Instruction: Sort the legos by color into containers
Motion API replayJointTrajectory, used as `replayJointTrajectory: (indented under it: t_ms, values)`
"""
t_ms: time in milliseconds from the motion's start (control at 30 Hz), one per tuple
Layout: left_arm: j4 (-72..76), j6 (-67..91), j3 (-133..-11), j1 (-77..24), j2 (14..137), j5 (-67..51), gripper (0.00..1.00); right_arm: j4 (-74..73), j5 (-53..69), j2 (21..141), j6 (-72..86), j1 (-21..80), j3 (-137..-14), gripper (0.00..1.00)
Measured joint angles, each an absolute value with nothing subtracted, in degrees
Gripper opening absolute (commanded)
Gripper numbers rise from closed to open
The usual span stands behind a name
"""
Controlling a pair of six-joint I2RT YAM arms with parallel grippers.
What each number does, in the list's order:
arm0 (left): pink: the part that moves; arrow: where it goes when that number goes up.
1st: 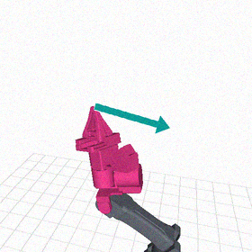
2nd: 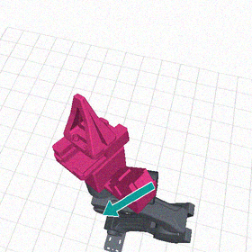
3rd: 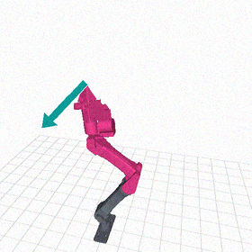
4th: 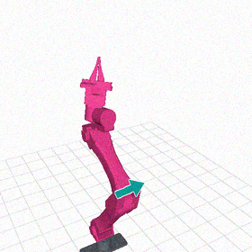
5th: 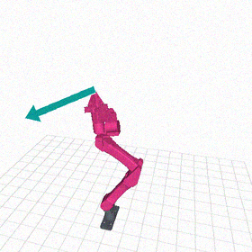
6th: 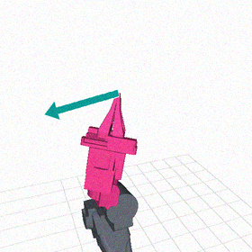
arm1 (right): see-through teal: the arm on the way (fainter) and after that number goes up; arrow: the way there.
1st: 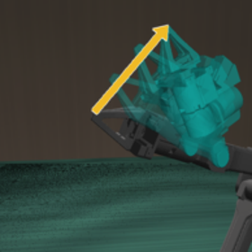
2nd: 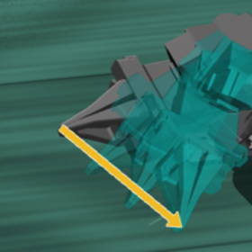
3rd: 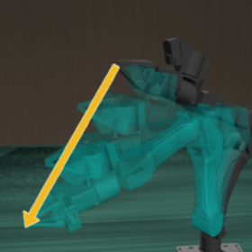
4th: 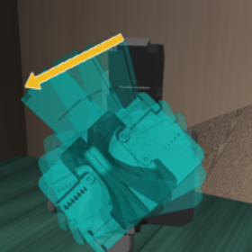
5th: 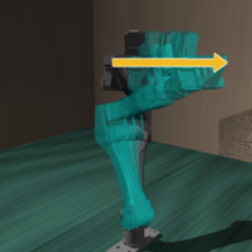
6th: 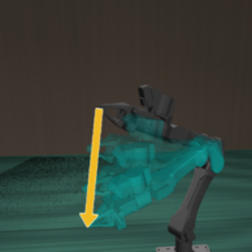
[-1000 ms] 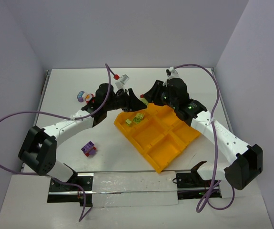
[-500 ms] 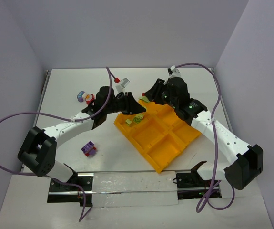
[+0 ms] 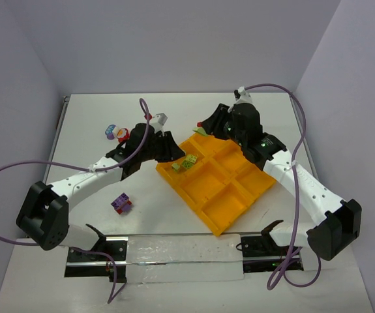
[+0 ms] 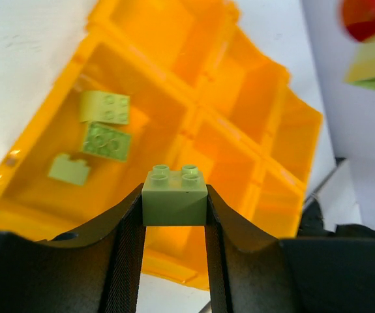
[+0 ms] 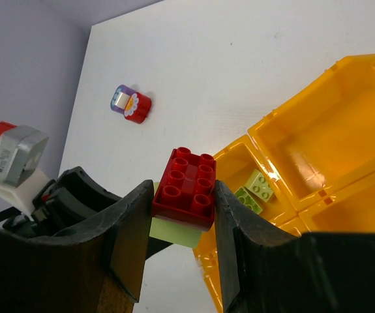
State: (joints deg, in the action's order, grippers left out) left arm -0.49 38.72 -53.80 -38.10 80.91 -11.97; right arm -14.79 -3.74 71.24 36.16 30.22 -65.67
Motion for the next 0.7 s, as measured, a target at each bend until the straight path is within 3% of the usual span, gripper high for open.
replayJointTrajectory:
  t_ms: [33, 67, 133, 167, 267, 400, 600, 700]
  values:
    - [-1.45, 38.74, -53.81, -38.09, 81.11, -10.8, 0.03, -14.79, -3.76, 71.15, 36.15, 30.05, -65.67, 0.0]
    - [-1.94, 38.79, -53.87, -38.1, 81.55, -9.79, 0.12, -14.79, -3.78, 71.07, 36.14, 29.95, -65.67, 0.0]
    - [-2.48, 38.83, -54.2, -38.11, 83.05, -8.39, 0.52, -14.79, -3.79, 70.93, 36.13, 29.82, -65.67, 0.0]
    - [-2.82, 38.84, -54.42, -38.1, 84.05, -7.73, 0.66, -14.82, -3.79, 70.88, 36.11, 29.8, -65.67, 0.0]
    - [-3.77, 39.37, -55.36, -38.09, 87.03, -6.17, 0.94, -15.0, -3.86, 70.75, 36.02, 29.78, -65.67, 0.0]
    - [-4.92, 39.64, -56.7, -38.09, 89.11, -5.44, 0.95, -15.19, -3.87, 70.62, 35.9, 29.78, -65.67, 0.0]
    - [-6.54, 38.53, -58.65, -37.73, 87.71, -5.96, 0.78, -15.53, -3.81, 70.61, 35.33, 29.78, -65.67, 0.0]
    - [-6.18, 37.92, -58.33, -36.61, 83.53, -9.52, 0.77, -15.57, -3.67, 70.61, 35.05, 29.78, -65.61, 0.0]
